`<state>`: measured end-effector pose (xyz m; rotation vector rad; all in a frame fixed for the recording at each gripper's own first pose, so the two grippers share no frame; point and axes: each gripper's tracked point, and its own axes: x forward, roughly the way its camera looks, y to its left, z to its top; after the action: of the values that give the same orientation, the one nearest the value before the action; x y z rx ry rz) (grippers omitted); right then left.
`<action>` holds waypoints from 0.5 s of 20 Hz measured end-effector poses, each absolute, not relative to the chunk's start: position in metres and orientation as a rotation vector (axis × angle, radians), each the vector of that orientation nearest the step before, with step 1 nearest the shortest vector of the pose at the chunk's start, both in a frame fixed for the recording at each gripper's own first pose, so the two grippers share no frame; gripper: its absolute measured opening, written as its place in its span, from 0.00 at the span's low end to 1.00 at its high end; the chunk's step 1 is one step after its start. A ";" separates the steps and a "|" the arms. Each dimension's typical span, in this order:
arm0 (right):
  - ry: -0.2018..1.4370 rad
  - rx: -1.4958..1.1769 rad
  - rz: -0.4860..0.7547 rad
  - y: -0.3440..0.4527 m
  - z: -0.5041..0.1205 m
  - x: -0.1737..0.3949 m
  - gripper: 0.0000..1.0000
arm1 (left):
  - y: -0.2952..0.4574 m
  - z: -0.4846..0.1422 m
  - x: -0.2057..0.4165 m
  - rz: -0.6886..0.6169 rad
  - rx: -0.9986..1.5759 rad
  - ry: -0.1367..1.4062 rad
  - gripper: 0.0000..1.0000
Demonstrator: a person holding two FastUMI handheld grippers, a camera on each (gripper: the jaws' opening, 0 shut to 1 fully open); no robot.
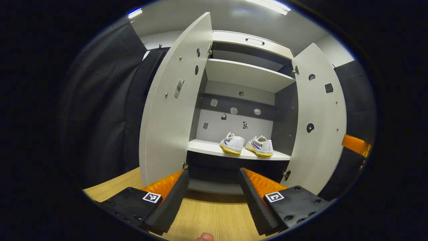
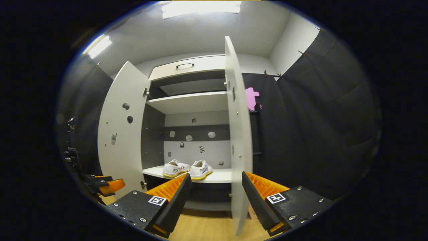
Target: Grab one shoe with the right hand and put it into the shoe cabinet, grab the other shoe with the left hand and put it into the shoe cabinet; then close the right door with the right hand and the left door with the left hand.
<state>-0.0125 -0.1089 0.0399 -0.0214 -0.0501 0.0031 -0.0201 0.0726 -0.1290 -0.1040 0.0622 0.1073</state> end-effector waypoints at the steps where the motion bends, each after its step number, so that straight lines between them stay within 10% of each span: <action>1: -0.074 -0.029 -0.037 -0.132 0.062 -0.008 0.93 | 0.071 -0.129 -0.019 0.101 -0.099 0.060 0.97; 10: -0.047 -0.064 -0.144 -0.227 0.110 0.062 0.93 | 0.055 -0.115 -0.020 0.061 -0.038 0.023 0.96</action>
<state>0.0624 -0.2272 0.1098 -0.0643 -0.0472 -0.1440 -0.0200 0.0546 -0.1147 -0.0379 0.0232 0.0609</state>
